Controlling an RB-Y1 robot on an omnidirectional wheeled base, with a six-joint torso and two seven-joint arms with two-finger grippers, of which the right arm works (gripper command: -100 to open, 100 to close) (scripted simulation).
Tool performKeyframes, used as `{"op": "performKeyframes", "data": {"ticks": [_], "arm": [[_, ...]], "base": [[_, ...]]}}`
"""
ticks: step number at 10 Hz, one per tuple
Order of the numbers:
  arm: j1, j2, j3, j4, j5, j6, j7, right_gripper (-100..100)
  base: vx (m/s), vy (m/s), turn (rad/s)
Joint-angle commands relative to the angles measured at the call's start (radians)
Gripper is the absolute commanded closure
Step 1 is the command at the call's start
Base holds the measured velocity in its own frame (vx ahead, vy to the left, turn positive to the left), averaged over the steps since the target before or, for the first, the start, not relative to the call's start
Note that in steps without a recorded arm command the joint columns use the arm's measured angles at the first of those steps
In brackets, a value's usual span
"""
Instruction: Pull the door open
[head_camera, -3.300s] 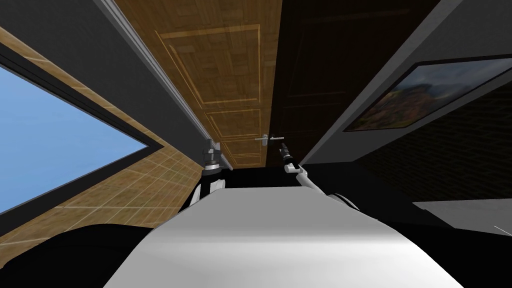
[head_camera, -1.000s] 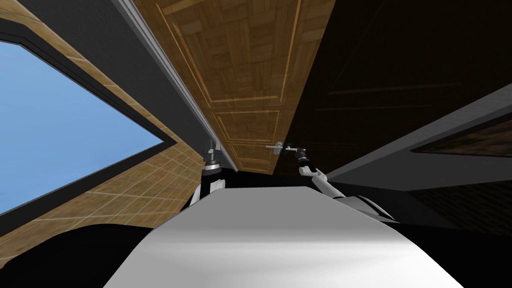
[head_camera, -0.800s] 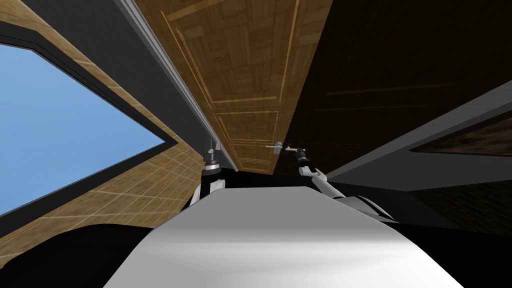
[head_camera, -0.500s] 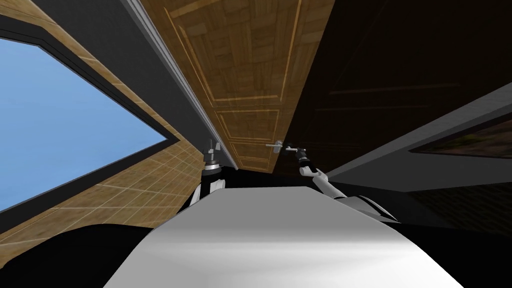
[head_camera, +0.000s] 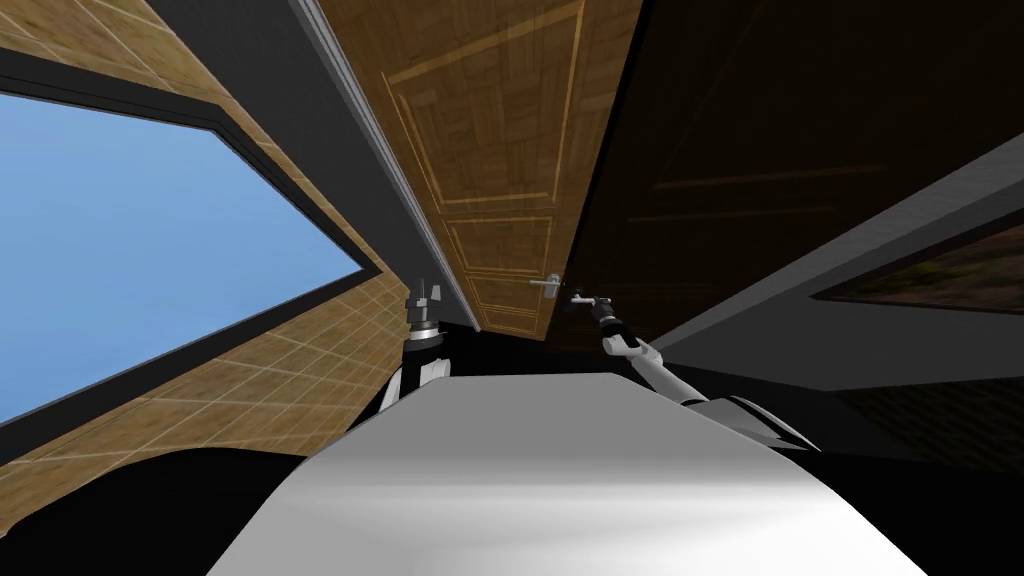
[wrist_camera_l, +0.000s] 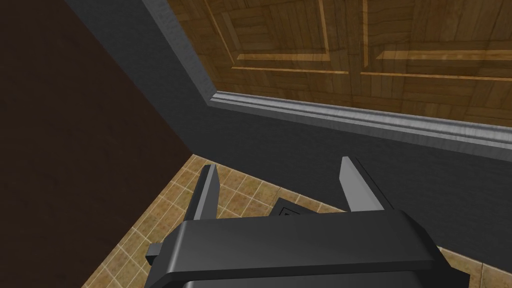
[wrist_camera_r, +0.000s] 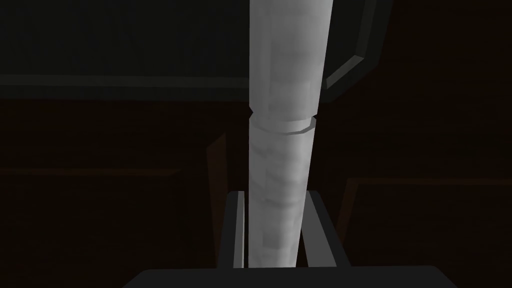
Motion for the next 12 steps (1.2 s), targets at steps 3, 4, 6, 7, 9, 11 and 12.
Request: {"op": "performKeyframes", "data": {"ticks": [3,4,6,7,9,11,12], "arm": [[0.011,-0.016,0.052,-0.032,0.0,-0.016,-0.025,100],[0.012,-0.02,0.04,-0.018,-0.001,-0.015,-0.022,100],[0.037,-0.054,0.084,-0.046,-0.01,-0.043,-0.047,100],[0.048,-0.068,0.102,-0.059,-0.014,-0.055,-0.056,100],[0.064,-0.092,0.131,-0.081,-0.021,-0.074,-0.071,100],[0.084,-0.121,0.166,-0.107,-0.029,-0.096,-0.089,100],[0.092,-0.132,0.18,-0.117,-0.032,-0.106,-0.097,100]], "base": [[-0.181,-0.076,0.115],[-0.07,-0.048,0.023],[-0.18,-0.072,0.113],[-0.215,-0.112,0.135],[-0.172,-0.083,0.088],[-0.184,-0.085,0.09],[-0.183,-0.088,0.101]]}}
